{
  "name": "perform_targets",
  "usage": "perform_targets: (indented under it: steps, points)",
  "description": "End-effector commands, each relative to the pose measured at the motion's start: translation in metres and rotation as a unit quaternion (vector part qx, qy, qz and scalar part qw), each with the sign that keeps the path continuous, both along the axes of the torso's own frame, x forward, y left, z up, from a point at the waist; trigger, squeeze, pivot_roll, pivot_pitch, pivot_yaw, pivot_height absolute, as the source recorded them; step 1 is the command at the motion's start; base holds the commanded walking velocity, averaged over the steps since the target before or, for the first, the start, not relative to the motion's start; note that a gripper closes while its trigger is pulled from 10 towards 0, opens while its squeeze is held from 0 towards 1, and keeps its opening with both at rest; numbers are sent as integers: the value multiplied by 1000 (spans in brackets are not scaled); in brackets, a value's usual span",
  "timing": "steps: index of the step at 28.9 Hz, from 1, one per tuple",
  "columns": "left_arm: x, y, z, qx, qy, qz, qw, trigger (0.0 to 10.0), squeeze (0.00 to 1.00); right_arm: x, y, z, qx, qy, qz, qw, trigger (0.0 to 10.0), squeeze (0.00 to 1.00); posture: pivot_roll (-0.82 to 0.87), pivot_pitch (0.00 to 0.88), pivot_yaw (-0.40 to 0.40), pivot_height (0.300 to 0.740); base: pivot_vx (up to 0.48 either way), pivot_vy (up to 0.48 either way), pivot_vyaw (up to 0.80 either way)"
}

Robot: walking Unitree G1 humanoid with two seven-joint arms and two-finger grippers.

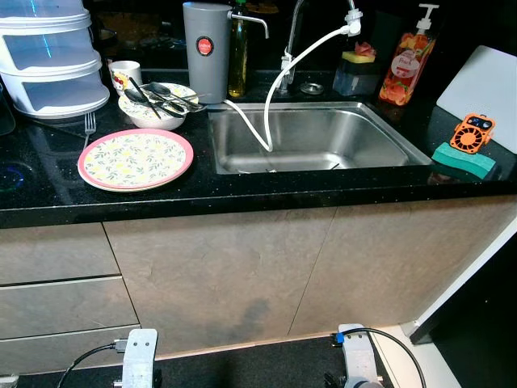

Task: Kitchen organization

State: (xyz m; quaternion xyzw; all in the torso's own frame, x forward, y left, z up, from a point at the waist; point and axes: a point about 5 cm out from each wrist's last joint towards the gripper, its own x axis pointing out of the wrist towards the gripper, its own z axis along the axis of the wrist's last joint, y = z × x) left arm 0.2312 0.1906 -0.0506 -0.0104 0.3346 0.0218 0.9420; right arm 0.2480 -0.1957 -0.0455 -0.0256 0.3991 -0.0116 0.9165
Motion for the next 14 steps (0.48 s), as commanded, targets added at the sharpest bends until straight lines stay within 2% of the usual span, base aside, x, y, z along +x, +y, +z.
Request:
perform_targets:
  steps: [1, 7, 9, 10, 12, 13, 14]
  points:
    - [-2, 2, -1, 3, 4, -1, 1000, 10000, 0, -4, -3, -2, -5, 7, -6, 1000, 10000, 0, 15, 119, -30, 740, 0, 0, 0]
    - [2, 3, 4, -1, -18, -3, 1000, 10000, 0, -4, -3, -2, 12, -10, -28, 1000, 10000, 0, 6, 105, -27, 740, 0, 0, 0]
    - [7, 6, 12, 4, -51, -14, 999, 10000, 0, -1, -1, 1, 23, -32, -13, 999, 10000, 0, 5, 124, -29, 740, 0, 0, 0]
    - [7, 6, 12, 4, -51, -14, 999, 10000, 0, -1, -1, 1, 23, -32, -13, 999, 10000, 0, 5, 124, -29, 740, 0, 0, 0]
    - [13, 9, 25, 5, -100, -20, 995, 10000, 0, 3, 5, 5, 48, -70, -14, 996, 10000, 0, 2, 109, -31, 740, 0, 0, 0]
    - [13, 9, 25, 5, -100, -20, 995, 10000, 0, 3, 5, 5, 48, -70, -14, 996, 10000, 0, 2, 109, -31, 740, 0, 0, 0]
    - [17, 10, 34, 2, -127, -18, 992, 10000, 0, 11, 13, 13, 65, -108, -17, 992, 10000, 0, 2, 109, -31, 740, 0, 0, 0]
